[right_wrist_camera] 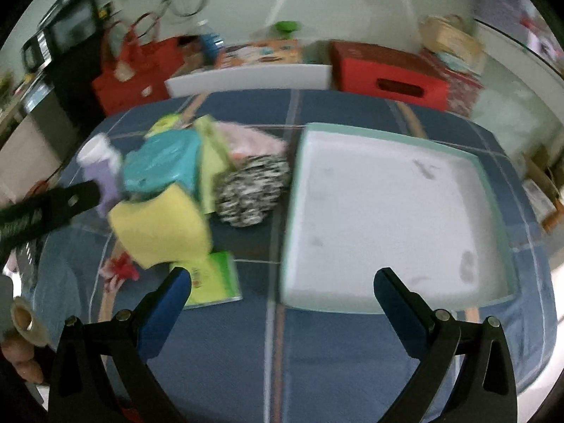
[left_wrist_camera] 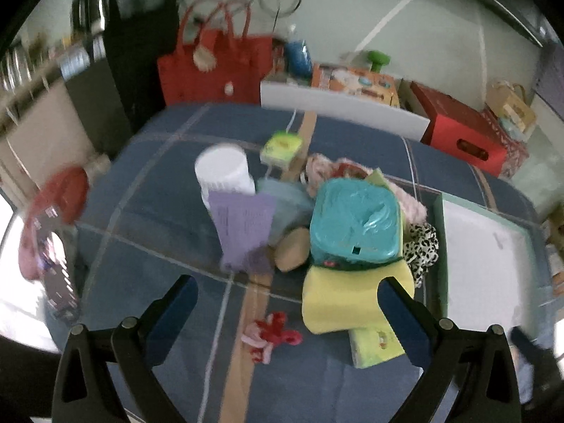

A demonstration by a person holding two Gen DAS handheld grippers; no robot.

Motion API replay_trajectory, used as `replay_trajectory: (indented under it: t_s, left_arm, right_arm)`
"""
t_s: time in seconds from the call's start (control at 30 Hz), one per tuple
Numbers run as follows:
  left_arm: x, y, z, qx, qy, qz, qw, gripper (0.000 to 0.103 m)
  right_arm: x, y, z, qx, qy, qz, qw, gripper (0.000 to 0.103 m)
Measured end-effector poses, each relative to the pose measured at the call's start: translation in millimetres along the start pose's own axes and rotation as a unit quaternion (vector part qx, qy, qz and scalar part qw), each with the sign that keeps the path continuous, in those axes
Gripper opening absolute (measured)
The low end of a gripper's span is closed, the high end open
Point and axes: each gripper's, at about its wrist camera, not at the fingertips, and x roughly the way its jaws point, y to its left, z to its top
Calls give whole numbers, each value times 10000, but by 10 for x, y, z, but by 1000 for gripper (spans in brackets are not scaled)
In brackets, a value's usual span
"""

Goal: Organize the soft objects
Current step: 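Grasp the red pipe-cleaner toy with the left tool while the right tool grasps the green tissue pack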

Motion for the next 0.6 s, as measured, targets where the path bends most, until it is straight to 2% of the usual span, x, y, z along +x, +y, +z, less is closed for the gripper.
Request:
replay_trajectory:
  t_s: [0.1,0.23,0.3,0.47,0.6]
  left_arm:
    - [176,114,-88,-94,309,145,9994,103]
    - [394,256,-224,-136,614,378,9973,103]
    - [451,355,-268,-174,657,523,9963,103]
    - [601,496,-357,-360,924,493,9939,102]
    - [710,490,-429,-324,1104,454,9923,93]
  right_arm:
    - [180,259,-73,-513,218,185,9983,103]
    - [377,463,-129,-805,447,366,9951,103]
    - [435,515,-140,-842,491,449,9942,103]
    - [600,521,-144,-666,643,641,9936,103]
    - [677,500,-139,-545,692,817,9928,102]
